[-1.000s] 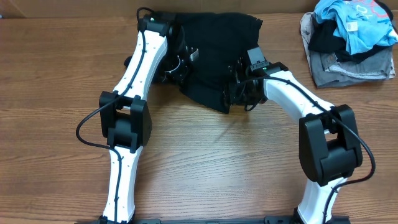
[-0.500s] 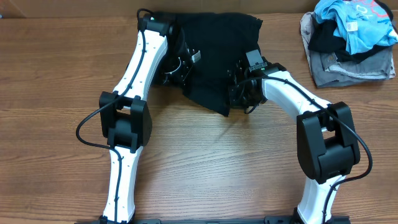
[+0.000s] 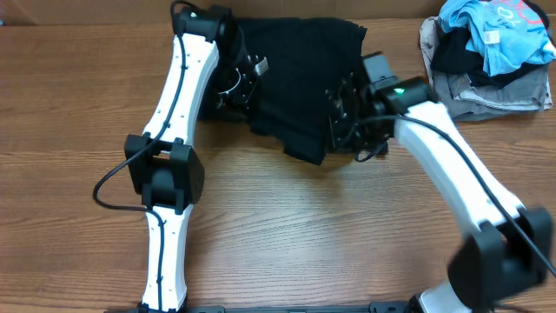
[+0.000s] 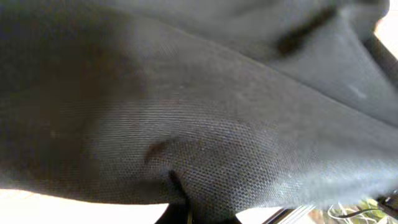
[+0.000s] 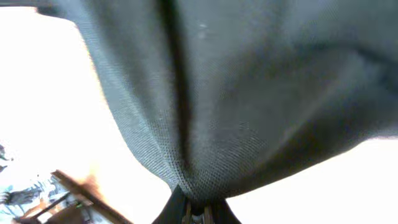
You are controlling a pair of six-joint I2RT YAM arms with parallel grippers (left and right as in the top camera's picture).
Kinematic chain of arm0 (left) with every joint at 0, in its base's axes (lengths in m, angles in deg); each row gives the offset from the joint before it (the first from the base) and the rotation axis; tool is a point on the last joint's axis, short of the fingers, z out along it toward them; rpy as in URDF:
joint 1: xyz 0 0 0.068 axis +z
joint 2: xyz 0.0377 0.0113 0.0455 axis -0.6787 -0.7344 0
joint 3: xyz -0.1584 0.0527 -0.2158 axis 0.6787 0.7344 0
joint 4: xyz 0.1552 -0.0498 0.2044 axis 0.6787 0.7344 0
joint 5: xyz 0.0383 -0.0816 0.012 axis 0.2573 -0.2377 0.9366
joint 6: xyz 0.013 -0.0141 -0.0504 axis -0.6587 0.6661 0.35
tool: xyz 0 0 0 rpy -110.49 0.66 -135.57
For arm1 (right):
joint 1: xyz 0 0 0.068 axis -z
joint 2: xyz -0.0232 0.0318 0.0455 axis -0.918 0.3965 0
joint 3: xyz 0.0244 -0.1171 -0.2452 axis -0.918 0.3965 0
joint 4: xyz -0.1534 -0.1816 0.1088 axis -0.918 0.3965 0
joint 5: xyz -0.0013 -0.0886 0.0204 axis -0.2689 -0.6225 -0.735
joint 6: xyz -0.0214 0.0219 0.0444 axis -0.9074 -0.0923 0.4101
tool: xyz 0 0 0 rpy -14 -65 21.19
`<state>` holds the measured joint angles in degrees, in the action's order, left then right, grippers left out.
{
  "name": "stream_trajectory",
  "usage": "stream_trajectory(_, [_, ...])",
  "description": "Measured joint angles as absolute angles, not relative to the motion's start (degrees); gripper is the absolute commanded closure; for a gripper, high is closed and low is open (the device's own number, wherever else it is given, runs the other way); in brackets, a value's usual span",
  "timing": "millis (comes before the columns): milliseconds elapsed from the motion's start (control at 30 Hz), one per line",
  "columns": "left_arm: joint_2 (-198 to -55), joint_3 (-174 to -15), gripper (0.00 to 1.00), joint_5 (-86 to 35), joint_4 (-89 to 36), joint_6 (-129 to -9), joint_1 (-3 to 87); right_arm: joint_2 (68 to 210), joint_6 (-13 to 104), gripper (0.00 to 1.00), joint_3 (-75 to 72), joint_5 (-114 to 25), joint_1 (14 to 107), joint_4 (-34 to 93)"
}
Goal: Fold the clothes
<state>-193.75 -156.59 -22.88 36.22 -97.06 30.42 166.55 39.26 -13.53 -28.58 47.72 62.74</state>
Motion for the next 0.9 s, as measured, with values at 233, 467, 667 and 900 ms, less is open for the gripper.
stream_trajectory(233, [-182.3, -156.6, 0.96, -21.4, 36.2, -95.5, 29.2, 159.5, 41.0, 0.96, -13.8, -27.1, 47.4, 68.4])
stream_trajectory(467, [-175.7, -151.9, 0.96, -19.9, 36.2, -94.7, 27.8, 156.9, 41.5, 0.96, -14.4, -25.4, 47.4, 73.9])
stream_trajectory(667, [-171.9, -139.3, 0.96, -18.3, 36.2, -94.5, 27.8, 156.8, 41.7, 0.96, -14.5, -24.9, 46.3, 77.1])
stream_trajectory(900, [-171.1, -126.6, 0.96, -16.7, 36.2, -94.3, 27.8, 156.8, 42.1, 0.96, -12.6, -26.0, 41.7, 78.5])
